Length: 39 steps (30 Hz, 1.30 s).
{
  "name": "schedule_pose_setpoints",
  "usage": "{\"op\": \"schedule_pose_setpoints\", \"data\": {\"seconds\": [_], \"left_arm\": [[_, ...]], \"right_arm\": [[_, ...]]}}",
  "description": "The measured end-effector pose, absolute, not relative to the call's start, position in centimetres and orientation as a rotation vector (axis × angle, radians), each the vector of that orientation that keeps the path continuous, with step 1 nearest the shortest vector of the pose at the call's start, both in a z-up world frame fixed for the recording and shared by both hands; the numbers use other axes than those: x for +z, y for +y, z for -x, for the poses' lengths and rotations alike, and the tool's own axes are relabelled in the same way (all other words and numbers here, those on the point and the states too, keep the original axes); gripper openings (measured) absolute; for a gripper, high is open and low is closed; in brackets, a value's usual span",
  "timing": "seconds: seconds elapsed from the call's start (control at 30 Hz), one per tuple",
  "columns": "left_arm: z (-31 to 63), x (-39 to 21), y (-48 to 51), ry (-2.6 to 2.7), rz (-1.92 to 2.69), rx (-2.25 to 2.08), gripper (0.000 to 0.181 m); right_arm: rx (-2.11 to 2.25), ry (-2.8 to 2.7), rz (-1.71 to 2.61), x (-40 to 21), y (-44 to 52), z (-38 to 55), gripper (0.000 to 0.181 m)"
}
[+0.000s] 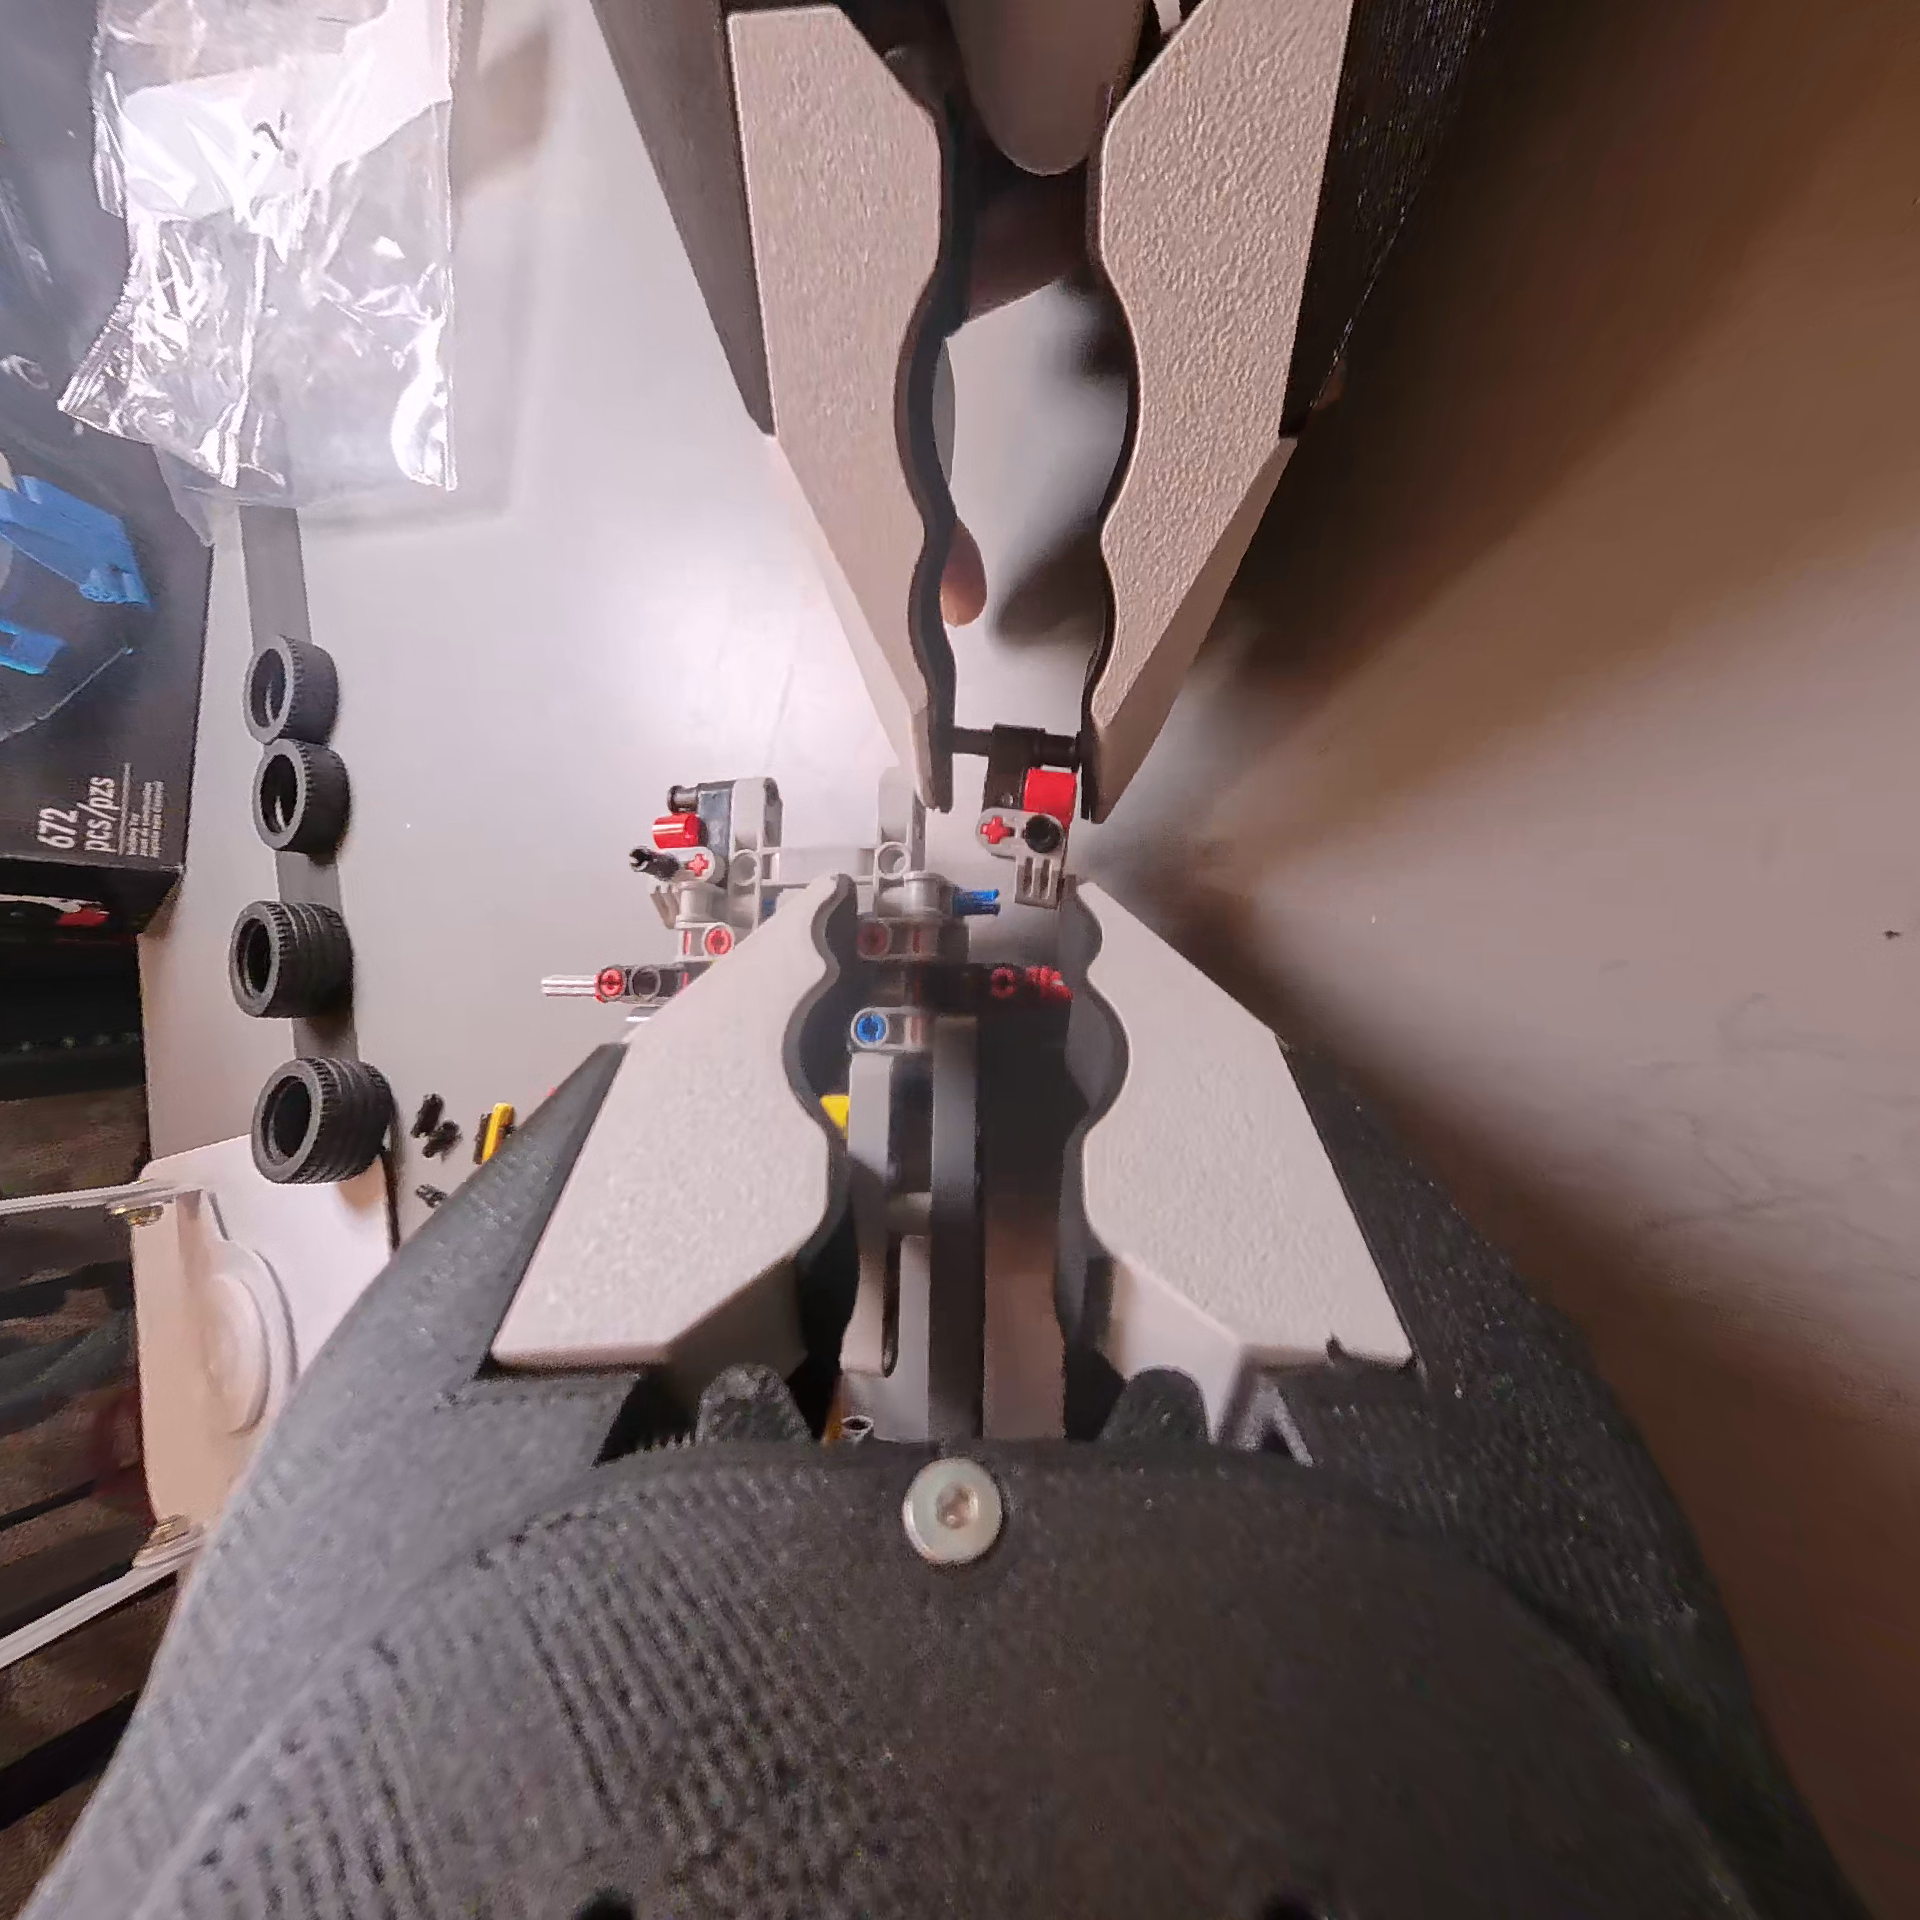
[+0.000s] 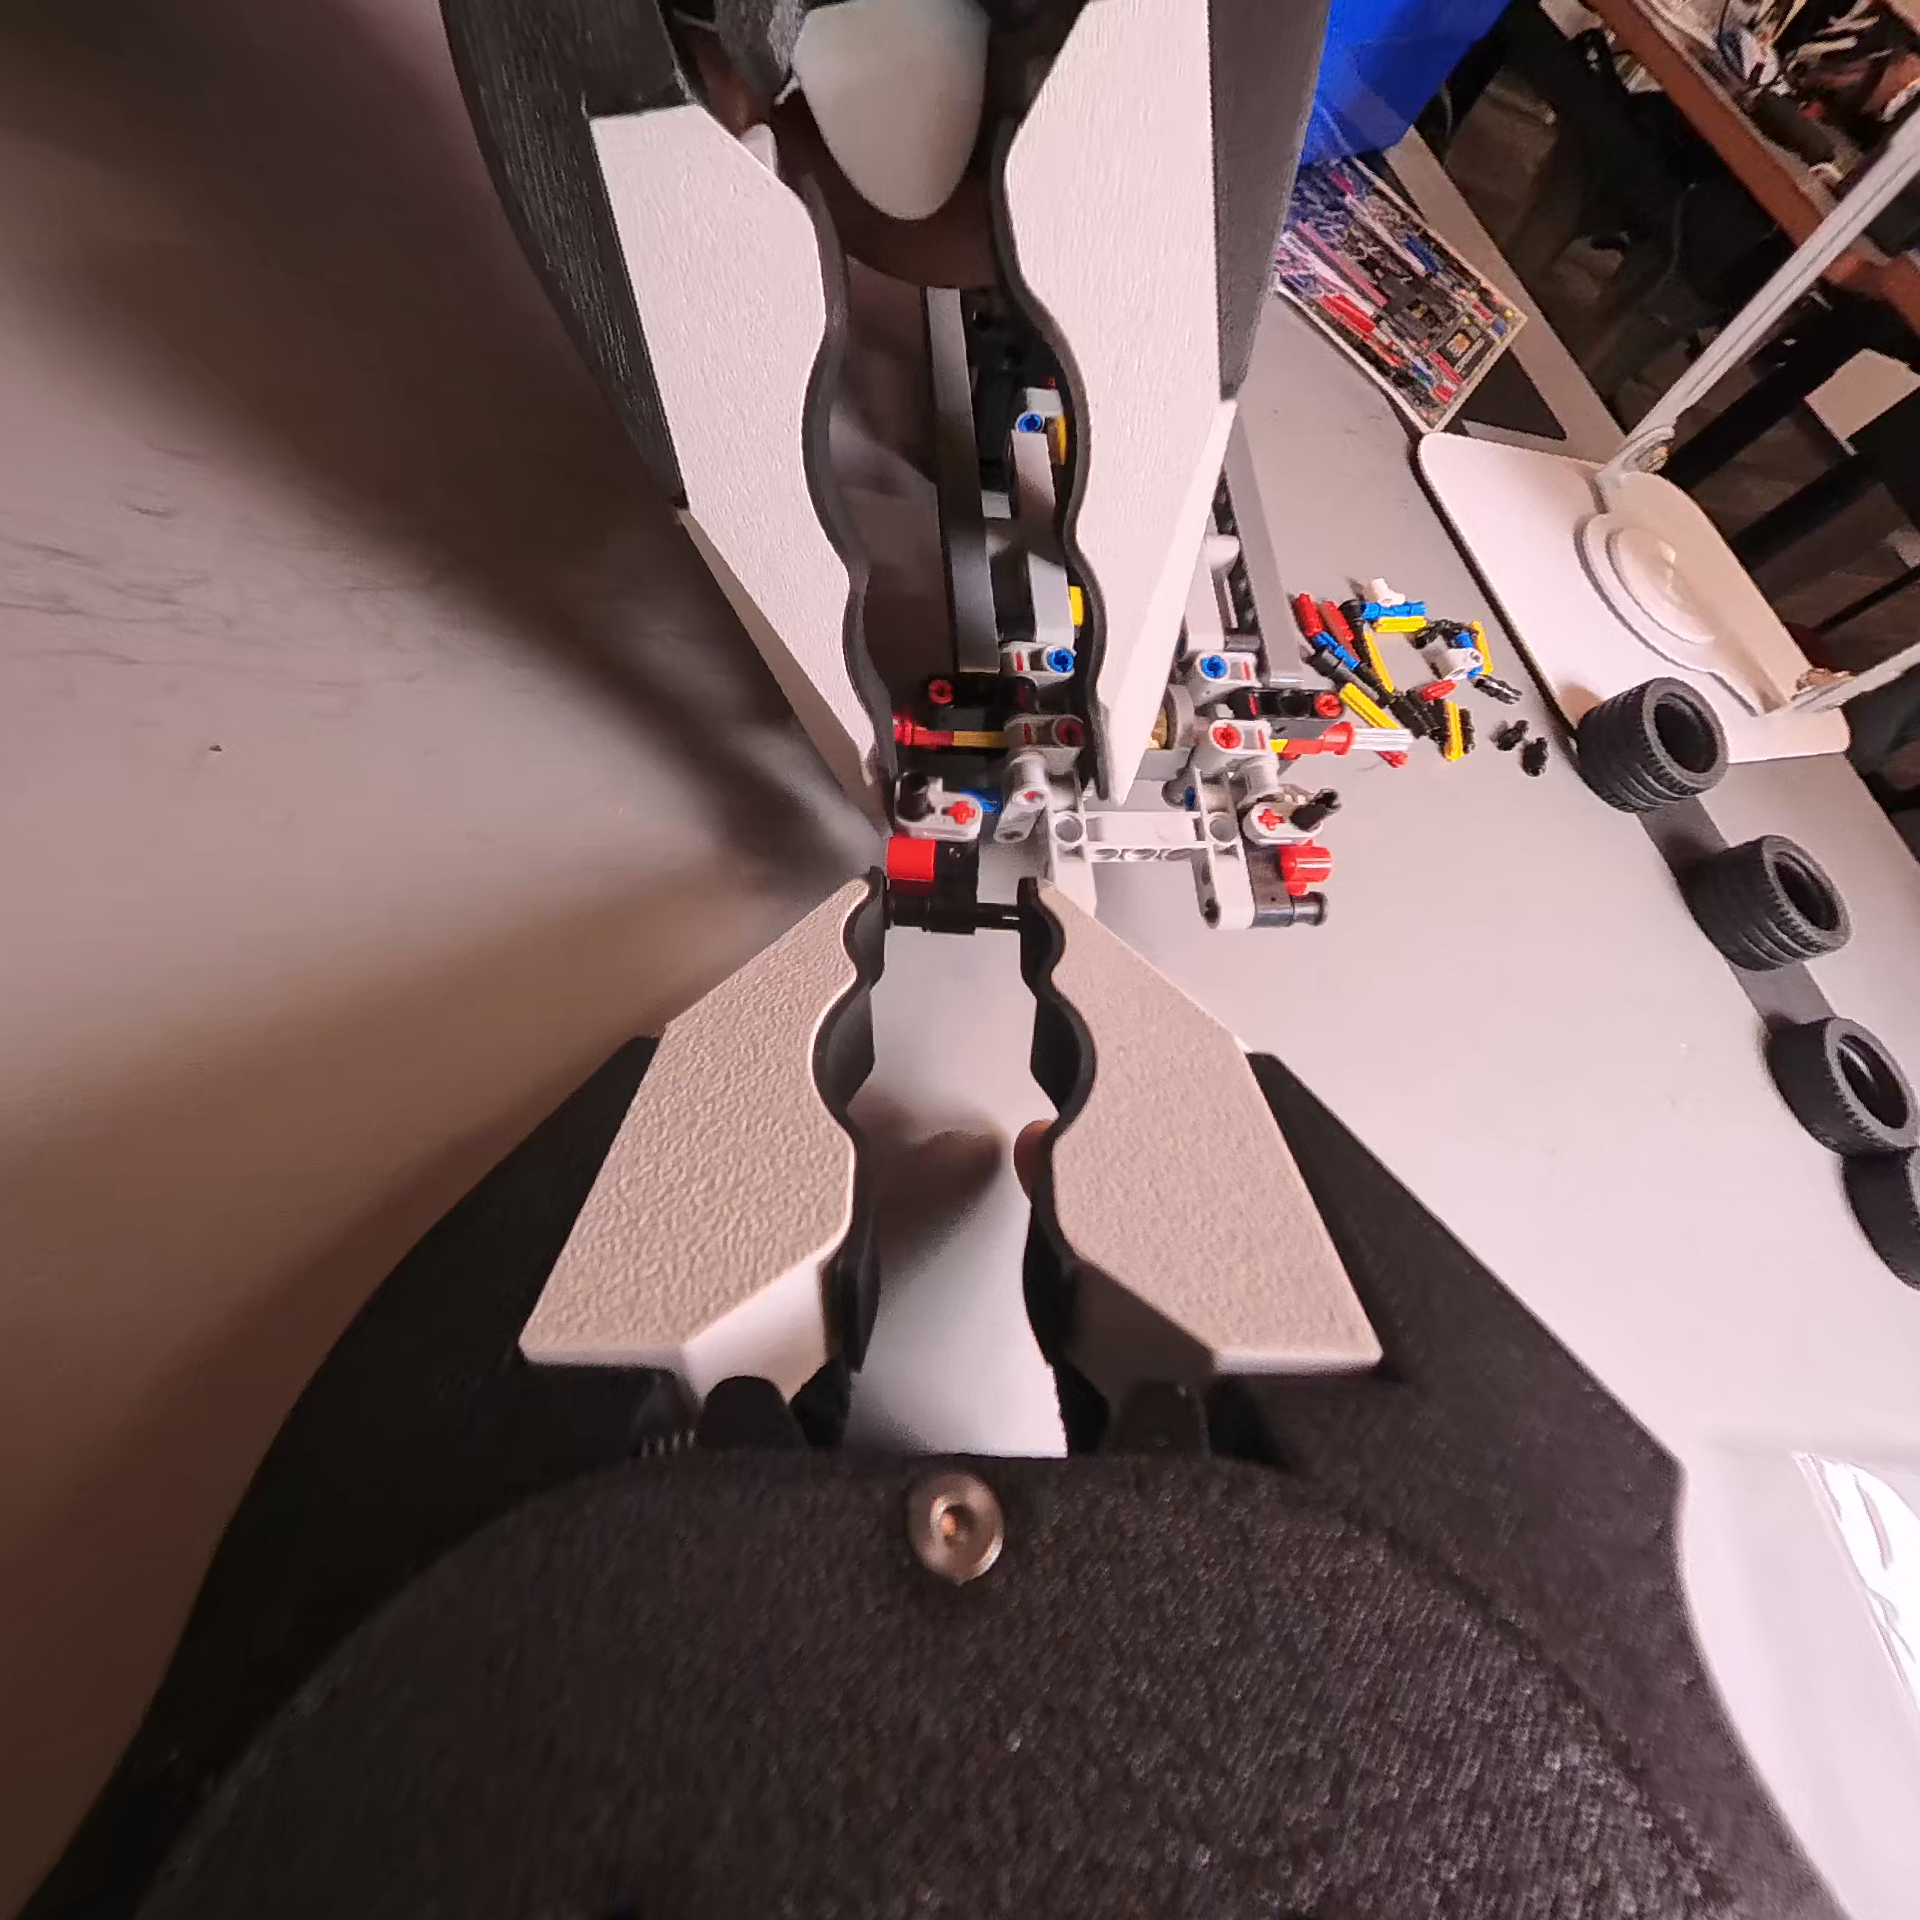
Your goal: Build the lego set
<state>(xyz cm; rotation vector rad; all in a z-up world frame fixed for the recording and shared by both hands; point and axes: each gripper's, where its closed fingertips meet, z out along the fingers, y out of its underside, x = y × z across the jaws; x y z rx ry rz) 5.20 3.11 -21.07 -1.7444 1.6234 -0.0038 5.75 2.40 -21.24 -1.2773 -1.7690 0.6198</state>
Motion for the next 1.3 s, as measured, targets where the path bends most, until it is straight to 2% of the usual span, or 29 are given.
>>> {"op": "schedule_pose_setpoints", "data": {"seconds": [0.37, 0.67, 0.9, 1.3], "left_arm": [[-4.7, -21.3, 3.4, 1.665, 1.788, 0.126, 0.036], [-4.5, -21.5, 3.9, 1.637, 1.779, 0.134, 0.021], [-4.6, -21.1, 3.4, 1.621, 1.763, 0.085, 0.028], [-5.4, -19.6, 1.5, 1.586, 1.689, -0.068, 0.007]], "right_arm": [[0.524, -1.759, 1.322, -21.9, 3.0, -5.5, 0.023], [0.534, -1.692, 1.427, -21.9, 3.7, -5.5, 0.023], [0.551, -1.741, 1.360, -21.8, 2.9, -5.7, 0.023], [0.639, -1.703, 1.288, -20.3, 2.3, -5.6, 0.023]]}}
